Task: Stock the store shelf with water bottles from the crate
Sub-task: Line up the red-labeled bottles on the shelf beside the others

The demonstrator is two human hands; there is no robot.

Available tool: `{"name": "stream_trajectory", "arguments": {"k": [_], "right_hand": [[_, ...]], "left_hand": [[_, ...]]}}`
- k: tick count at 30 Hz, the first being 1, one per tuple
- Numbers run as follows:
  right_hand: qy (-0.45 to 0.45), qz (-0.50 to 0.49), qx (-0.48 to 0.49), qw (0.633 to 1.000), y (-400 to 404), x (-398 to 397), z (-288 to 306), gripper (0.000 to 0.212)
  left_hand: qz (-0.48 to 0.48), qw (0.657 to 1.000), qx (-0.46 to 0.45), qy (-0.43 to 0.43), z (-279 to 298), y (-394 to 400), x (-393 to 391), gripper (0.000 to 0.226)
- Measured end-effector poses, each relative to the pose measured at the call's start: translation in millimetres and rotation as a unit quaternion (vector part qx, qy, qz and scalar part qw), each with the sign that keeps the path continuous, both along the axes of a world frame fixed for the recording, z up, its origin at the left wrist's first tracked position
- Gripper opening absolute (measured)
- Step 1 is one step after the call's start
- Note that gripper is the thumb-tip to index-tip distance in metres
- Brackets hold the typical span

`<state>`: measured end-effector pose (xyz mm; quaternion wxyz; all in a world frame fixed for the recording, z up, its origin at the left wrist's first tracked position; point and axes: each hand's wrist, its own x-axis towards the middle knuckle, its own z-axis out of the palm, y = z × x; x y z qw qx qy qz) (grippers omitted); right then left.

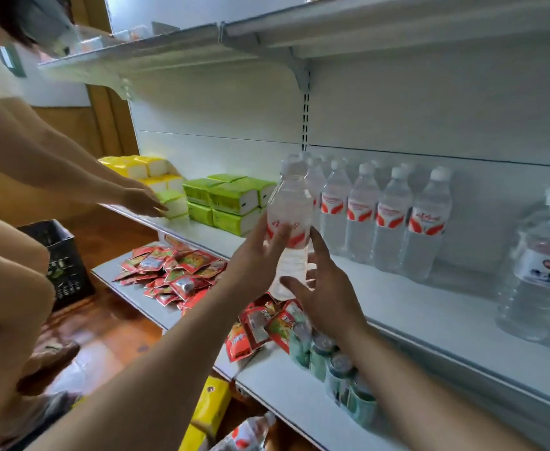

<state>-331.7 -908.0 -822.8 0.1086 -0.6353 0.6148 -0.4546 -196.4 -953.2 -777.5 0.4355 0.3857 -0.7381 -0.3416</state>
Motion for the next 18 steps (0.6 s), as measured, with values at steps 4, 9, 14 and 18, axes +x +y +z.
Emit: {"name": "stream_trajectory", "arguments": {"k": [4, 9, 14, 18], "right_hand": [[0.009, -0.027, -0.009, 1.000, -51, 8, -12, 0.091], [-0.006, -0.045, 0.004, 0.999, -103, 20, -31, 0.091], [-0.029, -0.078, 0.030, 0.996, -144, 20, -44, 0.088], [0.010, -0.116, 0.022, 0.993, -174, 18, -49, 0.090]], "left_hand": [[-0.015, 0.999, -0.011, -0.035, -19, -50, 8, 0.052], [-0.008, 0.999, -0.013, -0.035, -44, -105, 9, 0.053], [-0.014, 0.999, -0.012, -0.038, -63, -148, 4, 0.060], [-0.002, 0.999, -0.002, -0.049, -76, -174, -5, 0.070]]}}
